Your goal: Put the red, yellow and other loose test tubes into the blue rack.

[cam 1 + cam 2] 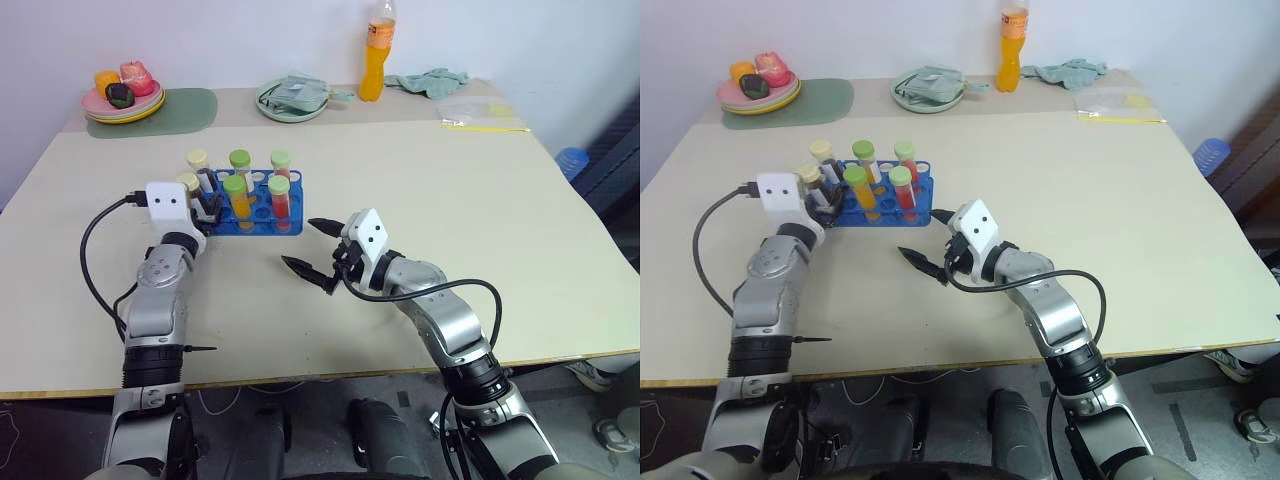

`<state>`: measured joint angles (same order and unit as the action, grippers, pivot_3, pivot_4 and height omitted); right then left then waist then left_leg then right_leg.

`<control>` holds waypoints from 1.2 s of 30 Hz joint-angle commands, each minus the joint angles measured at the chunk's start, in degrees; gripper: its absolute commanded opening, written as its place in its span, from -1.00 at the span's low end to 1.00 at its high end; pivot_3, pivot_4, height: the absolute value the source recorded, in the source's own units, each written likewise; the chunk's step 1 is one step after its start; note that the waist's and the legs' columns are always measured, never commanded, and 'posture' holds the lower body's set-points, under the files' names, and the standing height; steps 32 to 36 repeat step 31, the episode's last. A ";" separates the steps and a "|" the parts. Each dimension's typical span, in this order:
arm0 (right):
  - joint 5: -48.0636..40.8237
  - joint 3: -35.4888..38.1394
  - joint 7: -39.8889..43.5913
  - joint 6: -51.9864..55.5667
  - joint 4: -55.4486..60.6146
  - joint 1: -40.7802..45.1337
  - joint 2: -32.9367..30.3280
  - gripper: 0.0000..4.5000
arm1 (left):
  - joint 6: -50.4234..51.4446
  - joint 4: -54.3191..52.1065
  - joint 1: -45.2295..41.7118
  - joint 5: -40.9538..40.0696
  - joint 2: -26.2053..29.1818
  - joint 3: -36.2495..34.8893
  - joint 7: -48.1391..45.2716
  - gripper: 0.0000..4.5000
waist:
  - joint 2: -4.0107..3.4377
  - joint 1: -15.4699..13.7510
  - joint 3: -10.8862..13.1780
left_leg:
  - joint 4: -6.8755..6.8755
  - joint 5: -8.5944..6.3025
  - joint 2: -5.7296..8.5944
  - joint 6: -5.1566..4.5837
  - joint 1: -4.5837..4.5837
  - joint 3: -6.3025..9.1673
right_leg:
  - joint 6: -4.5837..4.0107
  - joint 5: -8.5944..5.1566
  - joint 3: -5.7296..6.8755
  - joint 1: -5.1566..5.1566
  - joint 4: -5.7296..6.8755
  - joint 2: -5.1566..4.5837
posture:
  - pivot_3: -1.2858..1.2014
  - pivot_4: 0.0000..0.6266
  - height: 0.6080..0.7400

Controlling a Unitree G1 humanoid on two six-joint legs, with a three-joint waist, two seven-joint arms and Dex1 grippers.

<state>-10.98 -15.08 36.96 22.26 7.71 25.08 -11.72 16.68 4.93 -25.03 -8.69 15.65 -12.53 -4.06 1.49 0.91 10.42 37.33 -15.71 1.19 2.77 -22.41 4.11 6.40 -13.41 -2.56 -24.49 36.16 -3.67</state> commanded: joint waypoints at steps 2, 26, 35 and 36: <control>-0.53 0.87 0.04 -0.54 2.45 0.52 -0.38 1.00 | 0.39 -6.99 2.69 -3.99 0.74 -3.42 -1.87 0.98 | 0.00 0.20 0.00 | 0.00 0.00 0.00 0.00 0.00 0.00 | 0.00 0.00 0.00 0.00 0.00 0.00 | 0.03 -0.52 1.00; -2.44 17.89 10.14 -4.21 -17.54 1.86 -25.06 1.00 | 8.92 -30.25 41.00 -16.25 16.89 -16.82 -23.45 0.98 | -0.06 0.07 0.04 | -0.06 -0.04 -0.12 -0.07 0.11 -0.23 | -0.10 -0.06 -0.06 0.11 -0.08 0.02 | 0.03 -0.52 1.00; -1.91 17.08 9.98 -5.64 -18.95 2.14 -24.17 1.00 | 8.96 -31.08 41.52 -16.22 15.53 -16.37 -22.49 0.98 | -0.07 0.06 0.04 | -0.06 -0.05 -0.13 -0.08 0.11 -0.25 | -0.09 -0.05 -0.08 0.11 -0.07 0.01 | 0.03 -0.52 1.00; -1.91 17.08 9.98 -5.64 -18.95 2.14 -24.17 1.00 | 8.96 -31.08 41.52 -16.22 15.53 -16.37 -22.49 0.98 | -0.07 0.06 0.04 | -0.06 -0.05 -0.13 -0.08 0.11 -0.25 | -0.09 -0.05 -0.08 0.11 -0.07 0.01 | 0.03 -0.52 1.00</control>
